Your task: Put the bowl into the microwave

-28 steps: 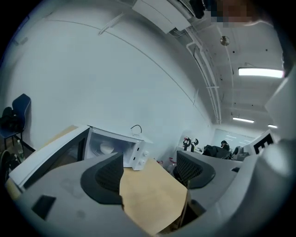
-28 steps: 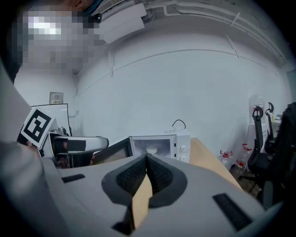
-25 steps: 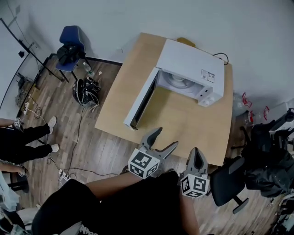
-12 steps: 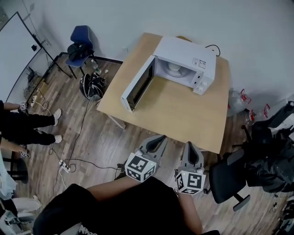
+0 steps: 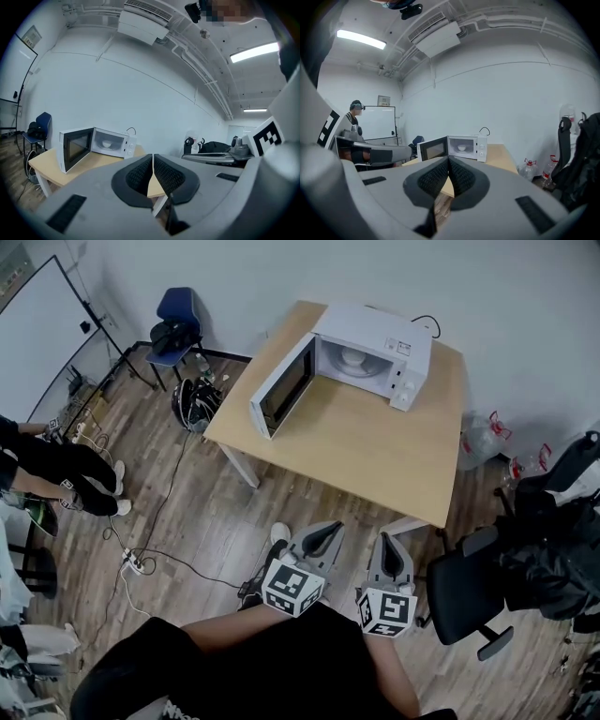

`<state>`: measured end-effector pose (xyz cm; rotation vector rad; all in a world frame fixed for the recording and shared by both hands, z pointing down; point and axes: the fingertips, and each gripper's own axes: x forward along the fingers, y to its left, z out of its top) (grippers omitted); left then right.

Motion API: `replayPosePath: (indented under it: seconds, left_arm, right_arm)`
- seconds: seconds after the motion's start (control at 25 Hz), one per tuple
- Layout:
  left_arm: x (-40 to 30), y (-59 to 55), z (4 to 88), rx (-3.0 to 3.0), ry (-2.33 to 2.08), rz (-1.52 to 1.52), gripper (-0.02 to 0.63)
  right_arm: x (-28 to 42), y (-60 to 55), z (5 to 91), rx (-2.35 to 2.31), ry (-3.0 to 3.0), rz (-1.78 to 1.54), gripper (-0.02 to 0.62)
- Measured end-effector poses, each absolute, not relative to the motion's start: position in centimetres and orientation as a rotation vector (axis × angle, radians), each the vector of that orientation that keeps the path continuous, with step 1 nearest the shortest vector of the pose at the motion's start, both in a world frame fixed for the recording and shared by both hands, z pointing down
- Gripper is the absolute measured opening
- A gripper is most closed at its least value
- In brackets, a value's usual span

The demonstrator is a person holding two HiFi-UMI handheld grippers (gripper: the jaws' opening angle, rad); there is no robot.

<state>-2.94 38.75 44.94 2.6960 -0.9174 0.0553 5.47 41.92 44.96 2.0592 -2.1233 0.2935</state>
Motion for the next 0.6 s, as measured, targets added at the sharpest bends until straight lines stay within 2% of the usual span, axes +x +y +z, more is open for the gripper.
replayPosePath:
  seconds: [0.6]
  left_arm:
    - [-3.2, 35.5, 41.9, 2.762, -0.961, 0.023, 0.02]
  right_arm:
    - [6.2, 39.6, 41.3, 2.143, -2.124, 0.169, 0.06]
